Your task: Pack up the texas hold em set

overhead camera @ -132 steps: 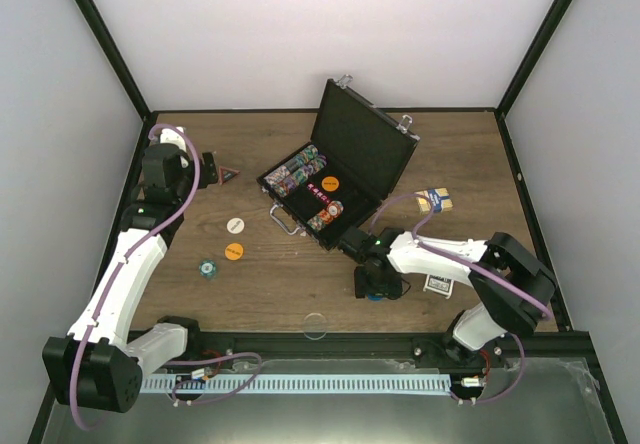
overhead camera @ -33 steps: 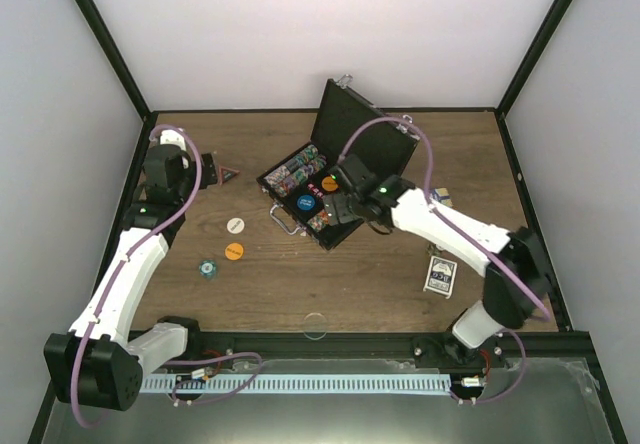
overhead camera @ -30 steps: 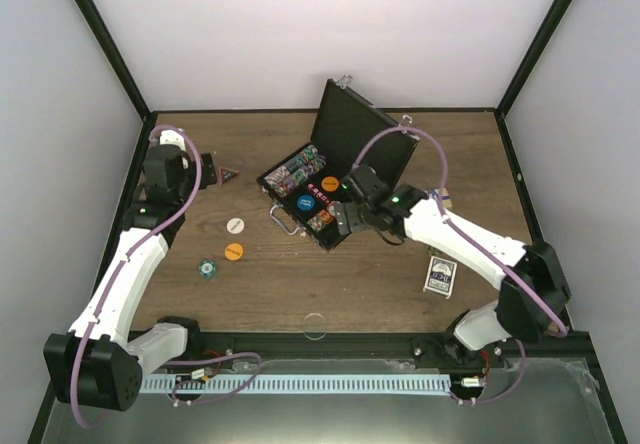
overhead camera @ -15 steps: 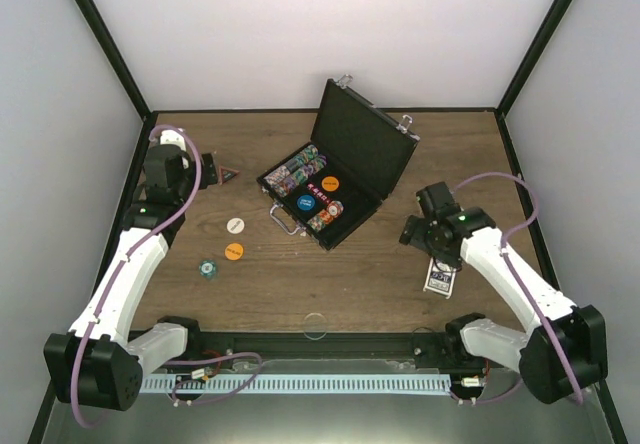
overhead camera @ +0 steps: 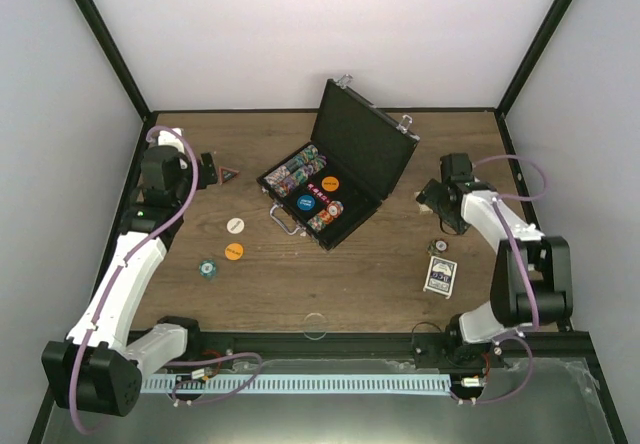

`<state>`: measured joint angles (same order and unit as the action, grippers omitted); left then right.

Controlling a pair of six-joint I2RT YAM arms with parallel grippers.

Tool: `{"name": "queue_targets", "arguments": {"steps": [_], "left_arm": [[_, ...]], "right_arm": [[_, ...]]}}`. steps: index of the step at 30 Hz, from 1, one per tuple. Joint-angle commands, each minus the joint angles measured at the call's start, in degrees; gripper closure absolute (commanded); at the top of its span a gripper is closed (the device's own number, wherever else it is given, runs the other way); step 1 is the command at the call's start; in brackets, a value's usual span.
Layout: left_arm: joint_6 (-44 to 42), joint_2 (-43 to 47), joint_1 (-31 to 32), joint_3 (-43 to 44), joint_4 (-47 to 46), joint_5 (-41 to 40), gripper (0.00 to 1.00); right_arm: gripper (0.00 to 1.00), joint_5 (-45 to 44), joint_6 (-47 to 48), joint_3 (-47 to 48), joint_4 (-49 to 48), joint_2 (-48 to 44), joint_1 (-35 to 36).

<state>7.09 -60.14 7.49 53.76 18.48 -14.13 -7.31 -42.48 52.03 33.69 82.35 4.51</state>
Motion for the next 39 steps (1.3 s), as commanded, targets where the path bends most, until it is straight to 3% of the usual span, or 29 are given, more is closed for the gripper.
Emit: {"name": "queue_targets", "arguments": {"steps": [1, 11, 18, 33, 39], "left_arm": [[0.28, 1.16, 0.12, -0.14, -1.25, 1.16, 0.00], [0.29, 1.36, 0.16, -0.14, -1.27, 1.55, 0.00], [0.29, 1.16, 0.15, -0.22, -1.26, 1.87, 0.00], [0.51, 0.47, 0.16, -0.23, -1.31, 2.70, 0.00], [0.53, 0.29, 0.17, -0.23, -1.27, 2.58, 0.00]], "right_arm": [[0.00, 1.17, 2.03, 4.57, -7.63, 6.15, -2.85], [0.00, 4.64, 2.41, 9.36, -10.52, 18.33, -3.02], [0.00, 2.38, 6.56, 14.70, -9.23, 25.05, -2.93], [0.00, -3.46, 16.71, 16.80, -5.99, 30.25, -0.22], [0.12, -3.72, 17.21, 15.96, -4.45, 29.63, -0.12]]}}
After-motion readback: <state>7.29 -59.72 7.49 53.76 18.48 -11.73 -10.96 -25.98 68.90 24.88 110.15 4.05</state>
